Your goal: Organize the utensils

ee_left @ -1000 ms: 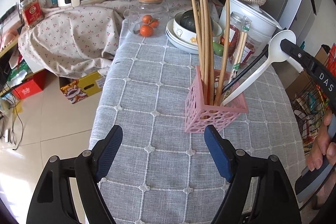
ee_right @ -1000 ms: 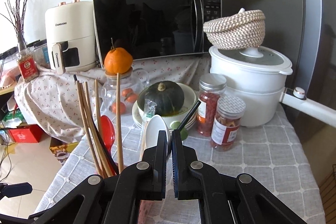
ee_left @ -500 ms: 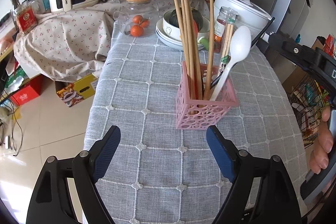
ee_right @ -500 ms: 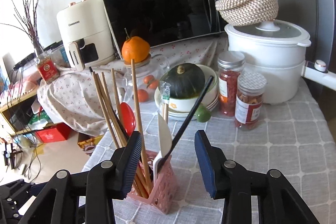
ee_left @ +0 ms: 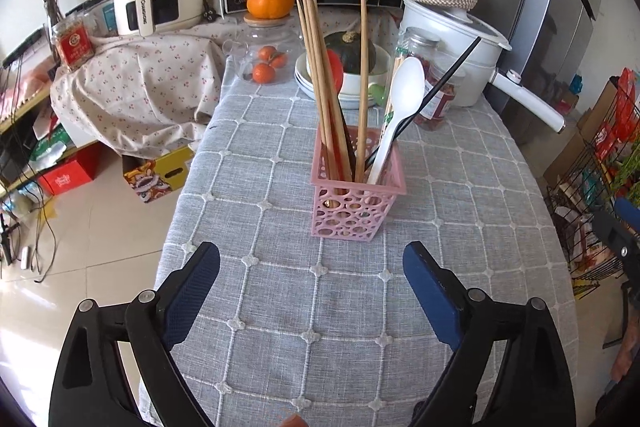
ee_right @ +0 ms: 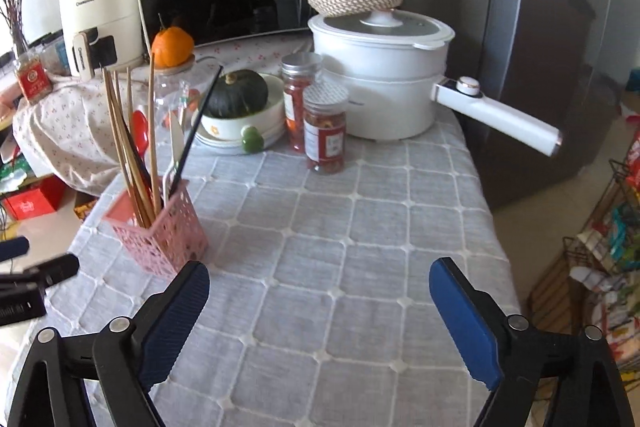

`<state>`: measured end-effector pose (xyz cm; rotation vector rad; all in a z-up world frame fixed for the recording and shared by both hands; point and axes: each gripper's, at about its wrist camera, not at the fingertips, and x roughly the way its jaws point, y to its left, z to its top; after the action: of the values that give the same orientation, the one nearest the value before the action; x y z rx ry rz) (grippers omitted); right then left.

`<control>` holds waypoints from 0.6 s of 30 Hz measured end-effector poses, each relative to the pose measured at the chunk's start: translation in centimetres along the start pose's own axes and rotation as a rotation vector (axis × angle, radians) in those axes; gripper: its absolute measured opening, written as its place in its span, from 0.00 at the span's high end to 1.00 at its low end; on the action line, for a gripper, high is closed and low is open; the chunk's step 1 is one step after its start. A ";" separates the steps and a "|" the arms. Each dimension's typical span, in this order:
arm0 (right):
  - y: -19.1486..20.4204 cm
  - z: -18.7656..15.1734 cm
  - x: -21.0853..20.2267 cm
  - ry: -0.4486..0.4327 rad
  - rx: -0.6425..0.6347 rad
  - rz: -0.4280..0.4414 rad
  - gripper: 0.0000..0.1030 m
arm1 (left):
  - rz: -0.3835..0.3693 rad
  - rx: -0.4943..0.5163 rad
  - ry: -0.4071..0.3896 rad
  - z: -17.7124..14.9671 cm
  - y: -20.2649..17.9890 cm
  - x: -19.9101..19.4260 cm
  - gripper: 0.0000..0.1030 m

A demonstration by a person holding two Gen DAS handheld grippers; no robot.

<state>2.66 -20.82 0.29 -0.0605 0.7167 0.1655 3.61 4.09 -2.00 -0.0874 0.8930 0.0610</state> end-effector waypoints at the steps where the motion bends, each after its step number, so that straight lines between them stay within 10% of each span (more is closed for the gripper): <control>1: -0.3 -0.4 -0.4 0.008 0.006 -0.001 0.09 | 0.005 0.002 -0.012 -0.2 -0.4 -0.5 0.05; 18: -4.3 -1.9 -2.0 0.017 0.125 -0.030 0.04 | 0.007 0.108 -0.113 -1.8 -5.8 -3.7 0.02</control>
<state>0.70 -25.52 0.15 0.0464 0.7411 0.0915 0.36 -1.92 0.06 0.0193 0.7823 0.0238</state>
